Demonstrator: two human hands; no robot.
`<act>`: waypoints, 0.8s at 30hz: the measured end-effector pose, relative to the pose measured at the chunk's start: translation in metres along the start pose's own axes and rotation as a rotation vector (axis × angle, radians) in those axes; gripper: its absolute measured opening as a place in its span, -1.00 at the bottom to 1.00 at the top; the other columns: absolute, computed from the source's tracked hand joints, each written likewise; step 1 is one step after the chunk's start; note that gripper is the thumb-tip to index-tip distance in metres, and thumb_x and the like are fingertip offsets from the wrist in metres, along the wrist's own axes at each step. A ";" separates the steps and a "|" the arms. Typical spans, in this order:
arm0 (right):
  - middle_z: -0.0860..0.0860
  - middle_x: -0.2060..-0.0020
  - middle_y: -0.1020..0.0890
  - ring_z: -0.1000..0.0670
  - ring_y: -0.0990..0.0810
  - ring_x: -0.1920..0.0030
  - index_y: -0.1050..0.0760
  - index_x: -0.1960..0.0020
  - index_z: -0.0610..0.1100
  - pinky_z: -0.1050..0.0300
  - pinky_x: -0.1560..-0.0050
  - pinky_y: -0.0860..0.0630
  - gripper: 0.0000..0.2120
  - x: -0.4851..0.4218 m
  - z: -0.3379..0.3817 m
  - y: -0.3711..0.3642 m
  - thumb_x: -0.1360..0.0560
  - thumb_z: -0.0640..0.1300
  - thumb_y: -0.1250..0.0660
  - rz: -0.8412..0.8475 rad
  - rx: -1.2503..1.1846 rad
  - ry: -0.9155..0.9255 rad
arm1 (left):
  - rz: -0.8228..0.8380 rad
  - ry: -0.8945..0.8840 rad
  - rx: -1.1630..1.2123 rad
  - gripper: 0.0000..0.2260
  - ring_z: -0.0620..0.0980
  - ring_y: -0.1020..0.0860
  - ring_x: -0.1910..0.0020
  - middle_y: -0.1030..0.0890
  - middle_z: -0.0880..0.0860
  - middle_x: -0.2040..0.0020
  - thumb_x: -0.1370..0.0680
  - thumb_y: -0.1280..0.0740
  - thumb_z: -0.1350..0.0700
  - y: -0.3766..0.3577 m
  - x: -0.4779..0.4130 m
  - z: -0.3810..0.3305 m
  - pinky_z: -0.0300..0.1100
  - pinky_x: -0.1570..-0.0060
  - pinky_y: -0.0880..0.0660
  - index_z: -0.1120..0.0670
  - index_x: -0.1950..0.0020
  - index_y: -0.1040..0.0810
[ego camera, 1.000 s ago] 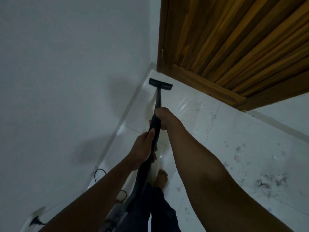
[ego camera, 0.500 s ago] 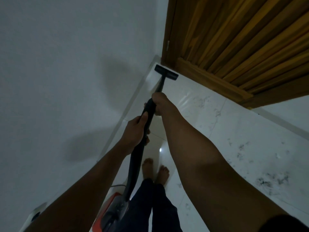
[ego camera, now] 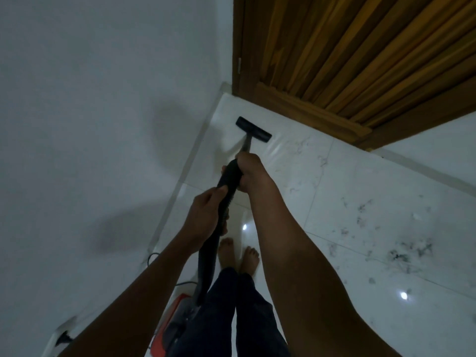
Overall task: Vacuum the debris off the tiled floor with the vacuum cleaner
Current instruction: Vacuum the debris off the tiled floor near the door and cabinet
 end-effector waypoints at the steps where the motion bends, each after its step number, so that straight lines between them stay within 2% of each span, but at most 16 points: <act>1: -0.22 0.19 -0.56 -0.13 -0.61 0.25 -0.33 -0.39 -0.27 -0.04 0.15 -0.61 -0.66 0.000 0.000 0.005 -0.64 -0.23 -0.09 0.005 -0.022 -0.014 | 0.016 0.008 -0.001 -0.67 0.07 -0.47 0.46 -0.49 0.16 0.34 -0.67 -0.18 -0.02 -0.005 -0.001 0.001 -0.12 0.44 -0.48 0.23 0.00 -0.53; 3: -0.21 0.19 -0.54 -0.11 -0.57 0.30 -0.33 -0.39 -0.27 0.02 0.31 -0.56 -0.67 0.006 0.001 0.016 -0.65 -0.23 -0.08 -0.014 -0.037 -0.025 | 0.052 0.024 -0.007 -0.64 0.07 -0.46 0.45 -0.49 0.16 0.33 -0.66 -0.19 -0.05 -0.016 -0.004 0.003 -0.11 0.42 -0.48 0.26 -0.01 -0.53; 6: -0.20 0.18 -0.51 -0.10 -0.54 0.30 -0.33 -0.35 -0.27 0.02 0.30 -0.55 -0.70 0.009 0.002 0.026 -0.64 -0.26 -0.09 -0.017 -0.028 -0.011 | 0.077 0.033 -0.032 -0.65 0.08 -0.45 0.44 -0.48 0.16 0.33 -0.66 -0.20 -0.08 -0.024 -0.008 0.003 -0.09 0.41 -0.47 0.20 0.07 -0.52; 9: -0.21 0.18 -0.53 -0.09 -0.54 0.31 -0.35 -0.25 -0.25 0.03 0.34 -0.54 -0.79 0.015 0.004 0.034 -0.64 -0.24 -0.10 0.010 -0.084 -0.017 | 0.084 -0.021 -0.046 -0.66 0.09 -0.46 0.44 -0.49 0.16 0.34 -0.66 -0.19 -0.05 -0.032 -0.004 0.000 -0.09 0.42 -0.47 0.22 0.04 -0.51; 13: -0.22 0.11 -0.52 -0.10 -0.55 0.32 -0.32 -0.36 -0.24 0.10 0.42 -0.54 -0.69 0.017 -0.011 0.055 -0.63 -0.26 -0.09 -0.007 -0.088 -0.009 | 0.134 -0.036 -0.059 -0.68 0.10 -0.46 0.47 -0.49 0.19 0.34 -0.67 -0.17 -0.03 -0.046 0.012 0.007 -0.10 0.44 -0.45 0.21 0.05 -0.48; 18: -0.24 0.08 -0.50 -0.10 -0.55 0.32 -0.26 -0.41 -0.25 0.09 0.41 -0.54 -0.63 0.009 -0.018 0.075 -0.62 -0.20 -0.13 -0.026 -0.080 -0.010 | 0.141 0.050 -0.119 -0.57 0.08 -0.50 0.47 -0.52 0.14 0.34 -0.66 -0.18 -0.11 -0.066 0.008 0.022 -0.10 0.42 -0.49 0.29 0.01 -0.49; 24: -0.22 0.12 -0.50 -0.10 -0.54 0.31 -0.33 -0.36 -0.25 0.04 0.36 -0.53 -0.68 0.014 -0.006 0.083 -0.62 -0.24 -0.09 -0.042 -0.077 0.027 | 0.161 0.015 -0.069 -0.65 0.08 -0.47 0.46 -0.50 0.18 0.31 -0.66 -0.17 -0.09 -0.075 0.006 0.016 -0.12 0.43 -0.47 0.20 0.03 -0.47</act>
Point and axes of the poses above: each hand's wrist, its own x-axis away from the middle knuckle, its own y-axis out of the back of the hand, z = x × y, the point moved 8 cm from there along -x, towards the middle knuckle
